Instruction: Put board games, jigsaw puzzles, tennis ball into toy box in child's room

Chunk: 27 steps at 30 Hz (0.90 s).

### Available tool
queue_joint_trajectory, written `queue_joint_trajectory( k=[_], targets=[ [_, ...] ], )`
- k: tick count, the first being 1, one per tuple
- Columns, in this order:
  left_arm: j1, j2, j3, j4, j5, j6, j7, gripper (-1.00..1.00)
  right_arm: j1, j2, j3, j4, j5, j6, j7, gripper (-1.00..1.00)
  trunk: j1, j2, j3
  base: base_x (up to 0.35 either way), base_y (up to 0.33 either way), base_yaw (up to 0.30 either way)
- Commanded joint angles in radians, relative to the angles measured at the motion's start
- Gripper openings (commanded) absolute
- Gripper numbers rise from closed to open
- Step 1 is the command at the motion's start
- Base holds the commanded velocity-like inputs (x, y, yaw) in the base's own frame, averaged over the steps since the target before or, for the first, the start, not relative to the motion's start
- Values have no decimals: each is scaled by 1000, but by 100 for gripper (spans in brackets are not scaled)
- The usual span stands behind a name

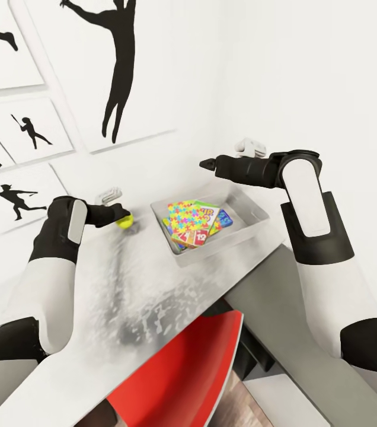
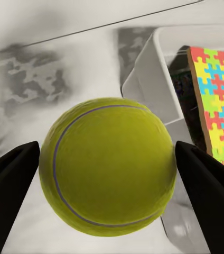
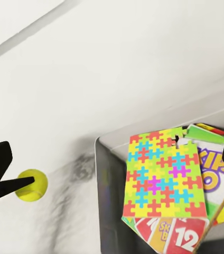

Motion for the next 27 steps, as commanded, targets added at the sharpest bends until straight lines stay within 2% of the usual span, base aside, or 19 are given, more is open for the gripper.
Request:
queue_joint_trajectory(
  k=[1,5,8,27],
  targets=[
    [-1,0,2,-1,-1,5,-17,-100,-1,-1,2,0,-9,1,-10,100,1,-2,0,0,0,-77],
    [-1,4,2,-1,-2,5,-93,-100,-1,-1,2,0,-8,1,-10,100,1,-2,6,0,0,-32],
    [-1,5,2,-1,-3,5,-112,-100,-1,0,2,0,-8,1,-10,100,1,-2,11,0,0,-8],
    [-1,5,2,-1,-3,5,-123,-100,-1,1,3,0,-6,0,-10,100,1,-2,43,0,0,0]
  ],
)
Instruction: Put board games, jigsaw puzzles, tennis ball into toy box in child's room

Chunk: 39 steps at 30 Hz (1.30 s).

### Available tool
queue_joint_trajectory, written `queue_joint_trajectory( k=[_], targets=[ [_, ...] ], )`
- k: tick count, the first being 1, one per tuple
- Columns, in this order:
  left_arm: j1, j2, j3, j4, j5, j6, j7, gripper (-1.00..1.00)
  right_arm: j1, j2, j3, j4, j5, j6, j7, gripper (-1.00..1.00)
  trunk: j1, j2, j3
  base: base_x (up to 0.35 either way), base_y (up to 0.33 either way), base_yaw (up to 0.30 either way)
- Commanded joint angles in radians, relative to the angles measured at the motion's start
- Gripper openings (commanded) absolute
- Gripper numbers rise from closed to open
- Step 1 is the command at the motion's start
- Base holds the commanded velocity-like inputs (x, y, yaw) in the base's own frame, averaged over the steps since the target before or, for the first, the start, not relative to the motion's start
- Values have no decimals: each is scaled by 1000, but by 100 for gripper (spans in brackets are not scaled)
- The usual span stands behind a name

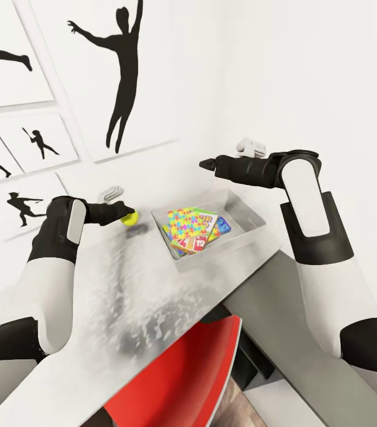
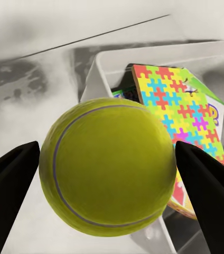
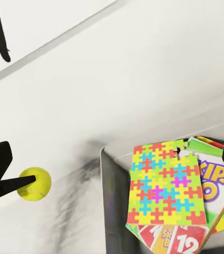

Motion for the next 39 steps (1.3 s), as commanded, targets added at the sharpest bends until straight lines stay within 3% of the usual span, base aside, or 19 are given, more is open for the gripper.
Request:
queue_joint_trajectory(
  k=[1,39],
  targets=[
    [-1,0,2,0,4,5,0,-100,-1,-1,2,-1,-9,1,-10,100,1,-2,0,0,0,0],
    [-1,0,2,0,3,4,-2,-100,-1,-1,2,2,-10,1,-12,100,1,-2,63,0,0,0]
  ],
)
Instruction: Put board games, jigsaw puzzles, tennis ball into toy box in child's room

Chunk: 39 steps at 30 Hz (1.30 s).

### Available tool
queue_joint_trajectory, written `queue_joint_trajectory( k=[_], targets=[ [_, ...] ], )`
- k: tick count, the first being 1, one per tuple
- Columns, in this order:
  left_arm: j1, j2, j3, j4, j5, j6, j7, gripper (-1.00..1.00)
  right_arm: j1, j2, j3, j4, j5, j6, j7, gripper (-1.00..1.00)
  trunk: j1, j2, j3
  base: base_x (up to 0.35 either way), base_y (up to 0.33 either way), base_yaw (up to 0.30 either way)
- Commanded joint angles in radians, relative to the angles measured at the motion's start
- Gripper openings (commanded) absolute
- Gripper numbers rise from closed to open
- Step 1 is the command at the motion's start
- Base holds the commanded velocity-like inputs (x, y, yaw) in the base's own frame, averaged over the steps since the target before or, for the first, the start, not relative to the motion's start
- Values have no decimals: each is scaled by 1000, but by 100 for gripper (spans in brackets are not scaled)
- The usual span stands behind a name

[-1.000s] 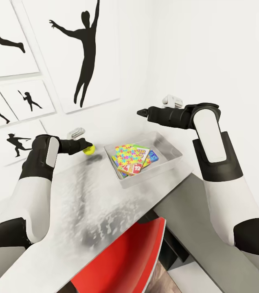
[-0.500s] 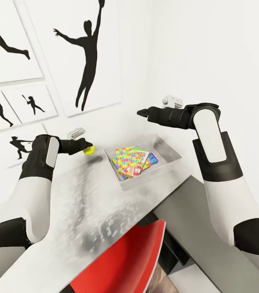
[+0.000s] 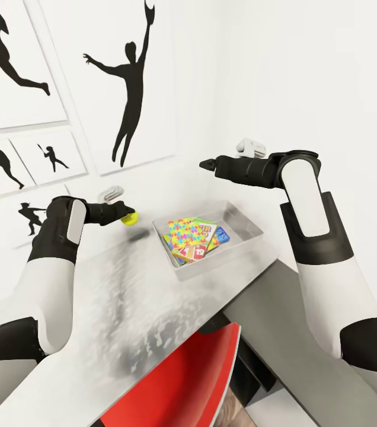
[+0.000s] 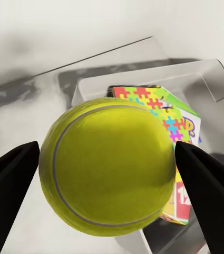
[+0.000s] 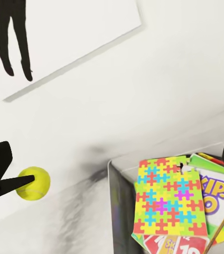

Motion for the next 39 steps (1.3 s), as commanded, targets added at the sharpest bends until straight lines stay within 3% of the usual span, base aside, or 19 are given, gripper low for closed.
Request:
queue_joint_trajectory(
  k=[1,39],
  targets=[
    [-1,0,2,0,3,6,0,-100,-1,-1,2,-1,-9,1,-10,100,1,-2,0,0,0,0],
    [-1,-2,-1,0,3,5,0,-100,0,-2,3,1,-9,0,-13,100,1,-2,63,0,0,0]
  ],
)
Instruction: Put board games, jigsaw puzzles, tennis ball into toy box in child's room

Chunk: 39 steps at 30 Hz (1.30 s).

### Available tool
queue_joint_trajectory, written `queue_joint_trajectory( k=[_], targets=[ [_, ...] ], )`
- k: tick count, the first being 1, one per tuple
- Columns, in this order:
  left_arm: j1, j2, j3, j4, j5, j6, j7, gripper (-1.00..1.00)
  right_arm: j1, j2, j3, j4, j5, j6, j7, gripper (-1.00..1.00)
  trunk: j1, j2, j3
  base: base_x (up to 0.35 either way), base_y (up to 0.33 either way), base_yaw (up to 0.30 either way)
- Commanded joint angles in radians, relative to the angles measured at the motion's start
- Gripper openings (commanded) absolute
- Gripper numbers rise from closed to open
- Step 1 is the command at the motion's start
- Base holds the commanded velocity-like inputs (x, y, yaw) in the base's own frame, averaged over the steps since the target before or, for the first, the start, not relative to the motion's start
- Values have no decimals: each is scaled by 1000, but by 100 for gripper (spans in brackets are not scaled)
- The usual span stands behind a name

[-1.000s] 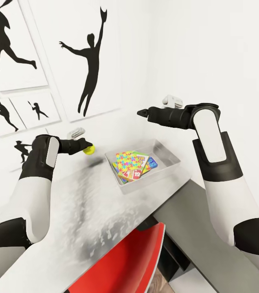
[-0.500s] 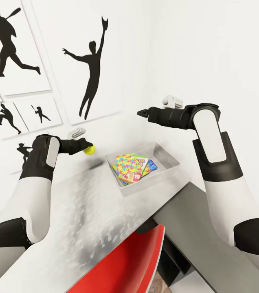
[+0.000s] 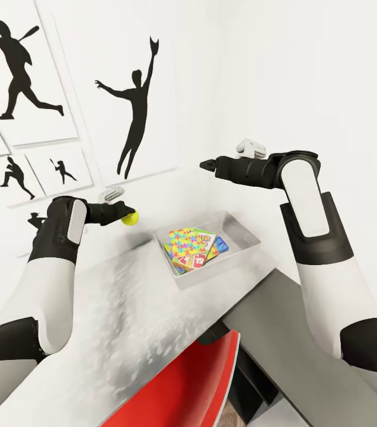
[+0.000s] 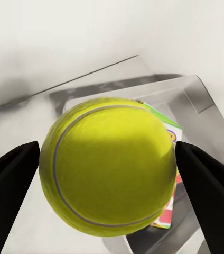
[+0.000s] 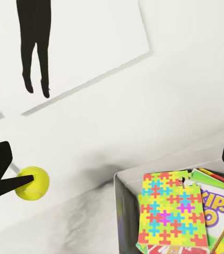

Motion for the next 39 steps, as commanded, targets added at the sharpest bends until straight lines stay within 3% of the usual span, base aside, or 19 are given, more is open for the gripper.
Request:
queue_joint_trajectory(
  k=[1,28,39],
  targets=[
    [-1,0,2,0,4,5,0,-100,-1,-1,2,-1,-9,1,-10,100,1,-2,0,0,0,0],
    [-1,-2,-1,0,4,5,-1,-100,-1,-1,2,1,-9,-8,-11,100,1,-2,44,0,0,1],
    [-1,-2,-2,0,4,4,-1,-100,-1,1,2,0,-8,-10,-14,100,1,-2,48,0,0,7]
  ],
)
